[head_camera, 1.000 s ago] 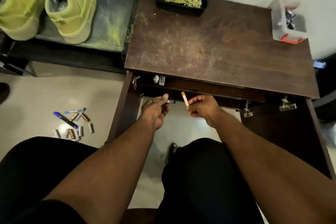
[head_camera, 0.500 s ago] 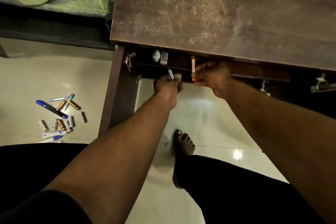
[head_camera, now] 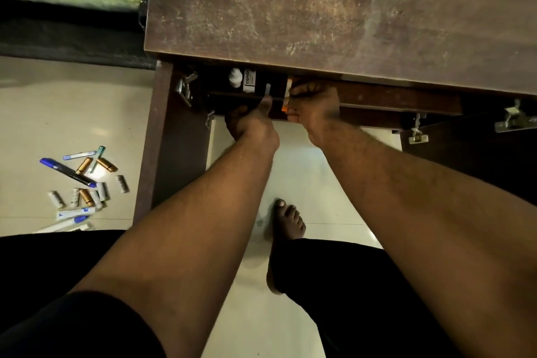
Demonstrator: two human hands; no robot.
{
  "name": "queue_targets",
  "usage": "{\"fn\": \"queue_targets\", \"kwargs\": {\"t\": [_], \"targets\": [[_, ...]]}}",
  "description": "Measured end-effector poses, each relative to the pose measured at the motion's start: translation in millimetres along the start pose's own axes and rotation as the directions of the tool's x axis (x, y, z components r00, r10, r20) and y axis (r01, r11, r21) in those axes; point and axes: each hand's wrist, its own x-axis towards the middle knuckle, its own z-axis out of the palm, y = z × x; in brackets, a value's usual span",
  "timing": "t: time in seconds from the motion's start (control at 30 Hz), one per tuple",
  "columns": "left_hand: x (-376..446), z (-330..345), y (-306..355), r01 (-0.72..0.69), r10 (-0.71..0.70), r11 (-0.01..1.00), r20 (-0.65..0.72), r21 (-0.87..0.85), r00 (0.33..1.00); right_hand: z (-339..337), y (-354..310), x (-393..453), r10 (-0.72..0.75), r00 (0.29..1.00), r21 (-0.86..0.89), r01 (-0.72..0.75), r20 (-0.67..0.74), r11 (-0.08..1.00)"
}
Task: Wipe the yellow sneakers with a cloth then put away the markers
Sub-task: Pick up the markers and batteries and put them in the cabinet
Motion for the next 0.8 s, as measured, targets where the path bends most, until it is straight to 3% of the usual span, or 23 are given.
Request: {"fn": "queue_targets", "kwargs": {"t": [0.07,0.2,0.33,0.5,0.67,0.8], "targets": [[-1,8,4,0.037,-0.037,0.999,0.022,-0.018,0.999,3,2,5,0.004,0.999,-0.026,-0.004,-0.033,1.000],[-5,23,10,0.034,-0.054,0.971,-0.079,-0.238,0.995,10,4,13,-0.004,0.991,-0.062,-0.004,-0.133,0.998],[-5,20,10,0.011,-0.024,0.987,-0.080,-0.160,0.997,14,3,9,-0.029,0.982,-0.157,-0.001,-0.189,0.988],[6,-6,0,-0.037,0.031,0.995,-0.070,-0.089,0.997,17,-2,6,0.001,0.988,-0.069,-0.012,-0.157,0.998],[1,-12,-2,0.026,-0.029,0.999,-0.087,-0.035,0.996,21,-8,2,-0.006,0.986,-0.015,0.004,-0.169,1.000],[5,-7,6,0.030,-0.033,0.998,-0.062,-0.049,0.998,22,-12,0,-0.006,0.997,-0.002,0.006,-0.075,1.000]]}}
